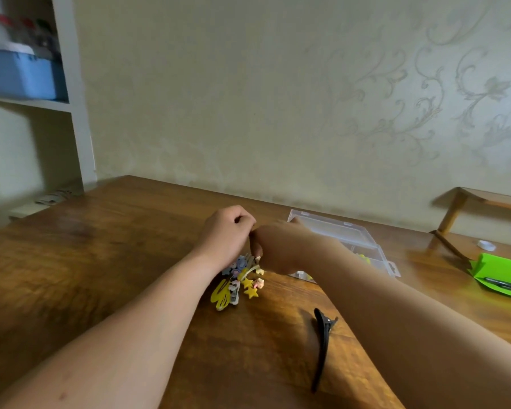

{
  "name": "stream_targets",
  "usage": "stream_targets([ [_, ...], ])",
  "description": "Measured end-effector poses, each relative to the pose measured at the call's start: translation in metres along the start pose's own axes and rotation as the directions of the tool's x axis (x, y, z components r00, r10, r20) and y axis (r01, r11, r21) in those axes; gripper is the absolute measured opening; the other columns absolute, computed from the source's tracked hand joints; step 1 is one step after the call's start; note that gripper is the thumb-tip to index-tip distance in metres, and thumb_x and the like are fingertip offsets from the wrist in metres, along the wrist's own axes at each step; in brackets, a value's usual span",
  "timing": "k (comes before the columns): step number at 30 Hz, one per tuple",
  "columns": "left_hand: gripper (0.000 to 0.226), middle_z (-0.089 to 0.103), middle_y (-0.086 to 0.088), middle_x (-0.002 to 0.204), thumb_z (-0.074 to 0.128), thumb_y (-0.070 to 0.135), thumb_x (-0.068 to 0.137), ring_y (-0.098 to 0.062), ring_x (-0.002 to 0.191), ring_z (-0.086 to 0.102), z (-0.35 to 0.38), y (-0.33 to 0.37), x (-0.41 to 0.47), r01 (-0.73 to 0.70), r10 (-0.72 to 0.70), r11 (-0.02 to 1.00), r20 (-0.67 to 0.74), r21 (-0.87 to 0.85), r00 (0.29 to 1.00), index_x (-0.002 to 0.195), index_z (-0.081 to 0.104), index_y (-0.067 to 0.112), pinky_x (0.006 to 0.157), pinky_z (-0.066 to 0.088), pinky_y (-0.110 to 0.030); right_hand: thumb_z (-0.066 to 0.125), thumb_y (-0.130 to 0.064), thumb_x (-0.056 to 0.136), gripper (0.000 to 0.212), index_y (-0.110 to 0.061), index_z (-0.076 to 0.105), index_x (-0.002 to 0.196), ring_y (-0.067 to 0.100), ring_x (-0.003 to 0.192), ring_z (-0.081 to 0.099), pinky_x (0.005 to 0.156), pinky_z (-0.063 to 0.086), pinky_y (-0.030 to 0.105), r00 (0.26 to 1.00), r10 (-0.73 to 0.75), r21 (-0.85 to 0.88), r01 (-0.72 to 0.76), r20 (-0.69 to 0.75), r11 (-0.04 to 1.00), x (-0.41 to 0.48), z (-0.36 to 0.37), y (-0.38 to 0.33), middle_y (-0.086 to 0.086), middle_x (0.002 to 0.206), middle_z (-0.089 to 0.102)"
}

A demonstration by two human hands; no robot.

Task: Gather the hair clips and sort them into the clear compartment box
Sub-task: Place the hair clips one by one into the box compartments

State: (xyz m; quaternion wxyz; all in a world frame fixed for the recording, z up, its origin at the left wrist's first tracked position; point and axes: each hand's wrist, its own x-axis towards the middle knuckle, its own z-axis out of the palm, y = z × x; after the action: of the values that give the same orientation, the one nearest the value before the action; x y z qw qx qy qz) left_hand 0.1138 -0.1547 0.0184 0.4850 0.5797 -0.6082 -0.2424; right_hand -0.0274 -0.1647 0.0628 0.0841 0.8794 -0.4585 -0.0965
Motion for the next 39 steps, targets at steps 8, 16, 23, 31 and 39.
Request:
stream_targets([
  [8,0.021,0.07,0.009,0.111,0.051,0.027,0.111,-0.013,0.107,0.067,0.001,-0.004,0.003,-0.016,0.016,1.0,-0.048,-0.001,0.999,0.118,0.07,0.028,0.091,0.056,-0.034,0.058,-0.023,0.104,0.014,-0.033,0.05,0.097,0.021,0.108,0.06,0.11,0.039,0.056,0.992,-0.014,0.07,0.023,-0.126,0.997,-0.007,-0.004,0.008,-0.008,0.108,0.067],
  [16,0.019,0.065,0.019,0.116,0.056,0.043,0.109,-0.011,0.112,0.064,0.017,0.007,-0.008,-0.187,0.133,0.965,0.27,0.184,0.954,0.119,0.073,0.04,0.101,0.053,-0.041,0.072,-0.026,0.096,0.009,-0.033,0.069,0.101,0.015,0.094,0.068,0.089,0.055,0.038,0.844,0.353,0.625,-0.028,-0.403,0.78,-0.053,0.008,0.077,-0.017,0.09,0.069],
  [23,0.028,0.064,0.018,0.105,0.06,0.056,0.104,-0.005,0.111,0.055,0.021,0.007,-0.013,-0.305,0.162,0.878,0.372,0.368,0.914,0.091,0.076,0.036,0.104,0.044,-0.043,0.076,-0.024,0.095,0.004,-0.027,0.075,0.097,-0.005,0.079,0.067,0.071,0.052,0.018,0.747,0.558,0.771,-0.097,-0.361,0.629,-0.101,0.043,0.138,-0.015,0.088,0.075],
  [31,0.028,0.065,0.018,0.1,0.067,0.06,0.097,-0.002,0.102,0.06,0.016,0.01,-0.013,-0.306,0.147,0.892,0.427,0.333,0.892,0.086,0.078,0.037,0.098,0.051,-0.044,0.079,-0.025,0.092,0.006,-0.03,0.081,0.093,0.006,0.084,0.07,0.077,0.057,0.031,0.827,0.508,0.723,-0.196,-0.242,0.663,-0.125,0.054,0.158,-0.014,0.089,0.077],
  [39,0.017,0.07,0.012,0.114,0.064,0.041,0.105,-0.005,0.108,0.064,0.007,0.015,-0.014,-0.23,0.174,0.954,0.267,0.192,0.948,0.12,0.071,0.04,0.085,0.05,-0.026,0.079,-0.03,0.091,0.006,-0.032,0.084,0.09,0.004,0.064,0.057,0.058,0.043,0.024,0.865,0.459,0.575,-0.275,-0.202,0.771,-0.118,0.057,0.144,-0.015,0.074,0.068],
])
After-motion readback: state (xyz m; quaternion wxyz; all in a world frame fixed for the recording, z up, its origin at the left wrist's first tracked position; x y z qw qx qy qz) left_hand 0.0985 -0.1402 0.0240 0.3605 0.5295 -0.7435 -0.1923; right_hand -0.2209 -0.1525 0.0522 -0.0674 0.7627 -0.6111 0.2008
